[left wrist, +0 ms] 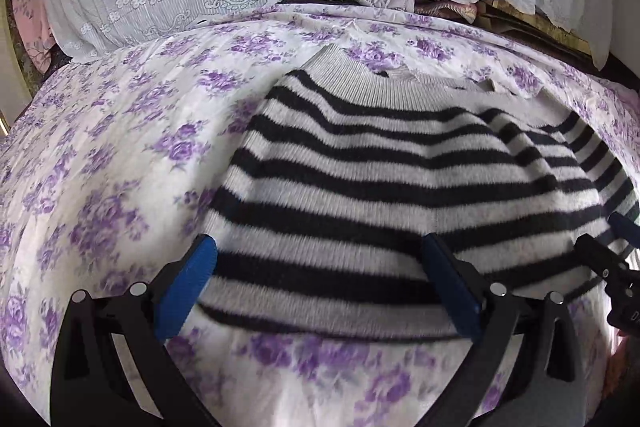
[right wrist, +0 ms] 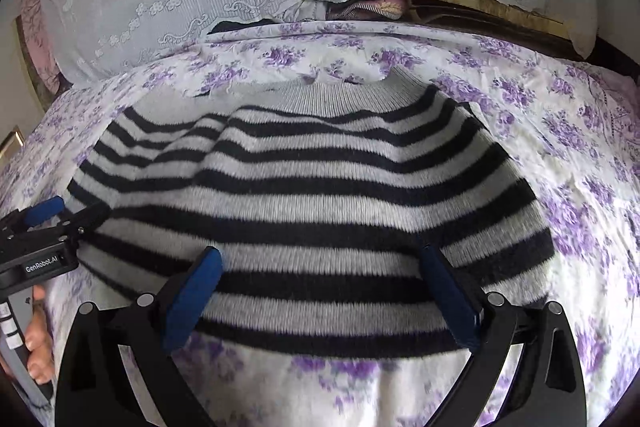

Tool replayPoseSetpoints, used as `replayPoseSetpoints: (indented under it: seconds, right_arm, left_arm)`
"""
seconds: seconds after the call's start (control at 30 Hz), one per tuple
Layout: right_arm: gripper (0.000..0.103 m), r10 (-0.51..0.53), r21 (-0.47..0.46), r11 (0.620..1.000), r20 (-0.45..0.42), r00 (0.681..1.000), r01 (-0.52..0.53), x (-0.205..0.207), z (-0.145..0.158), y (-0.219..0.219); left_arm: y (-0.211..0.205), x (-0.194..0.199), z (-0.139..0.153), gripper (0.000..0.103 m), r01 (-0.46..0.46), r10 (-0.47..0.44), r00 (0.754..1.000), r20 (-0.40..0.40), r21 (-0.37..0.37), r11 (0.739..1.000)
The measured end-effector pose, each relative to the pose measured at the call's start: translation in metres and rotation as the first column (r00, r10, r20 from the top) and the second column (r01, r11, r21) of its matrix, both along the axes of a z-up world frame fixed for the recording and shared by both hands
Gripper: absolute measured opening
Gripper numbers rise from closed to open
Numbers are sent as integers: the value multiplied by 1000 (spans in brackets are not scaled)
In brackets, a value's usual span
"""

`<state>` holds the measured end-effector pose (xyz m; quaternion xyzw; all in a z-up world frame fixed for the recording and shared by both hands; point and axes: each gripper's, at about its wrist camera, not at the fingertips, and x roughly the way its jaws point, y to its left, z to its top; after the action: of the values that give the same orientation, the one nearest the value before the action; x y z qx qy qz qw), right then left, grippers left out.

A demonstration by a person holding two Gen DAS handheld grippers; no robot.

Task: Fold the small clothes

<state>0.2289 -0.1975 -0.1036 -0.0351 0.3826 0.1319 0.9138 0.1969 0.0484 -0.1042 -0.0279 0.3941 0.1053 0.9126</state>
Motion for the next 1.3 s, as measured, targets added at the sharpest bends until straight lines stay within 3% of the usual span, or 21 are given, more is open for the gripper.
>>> replayPoseSetpoints:
  seconds: [0.2, 0.37, 0.5, 0.57, 0.83, 1.2, 1.3]
  right_arm:
    - [100, 19, -12, 1000, -10, 1000, -20, -11, 0, -4]
    - [100, 49, 59, 997, -46, 998, -46, -23, -2, -17]
    - [100, 51, 126, 991, -53, 997, -44, -38, -1, -30]
    - [100, 74, 191, 980, -111, 991, -51, -44, -8, -38]
    - [100, 87, 408, 913, -141, 986, -22, -63, -11, -75]
    - [100, 96, 503, 864, -140, 985, -13, -58, -13, -87]
    - [99, 65, 585, 811, -118, 991, 16, -61, -12, -105]
  left_arm:
    - [-2, -20, -2, 99, -3, 3, 1000, -14, 29, 1000]
    - [4, -36, -1, 99, -15, 15, 1000, -4, -6, 1000]
    - [-2, -48, 4, 99, -17, 16, 1000, 24, 41, 999]
    - [-7, -53, 6, 99, -10, 7, 999, 33, 68, 998]
    - [-20, -61, 9, 99, 13, -18, 999, 46, 114, 993]
    - [-49, -47, 23, 99, 66, -74, 996, 44, 173, 983]
    - [-55, -32, 37, 99, 68, -78, 995, 60, 157, 985]
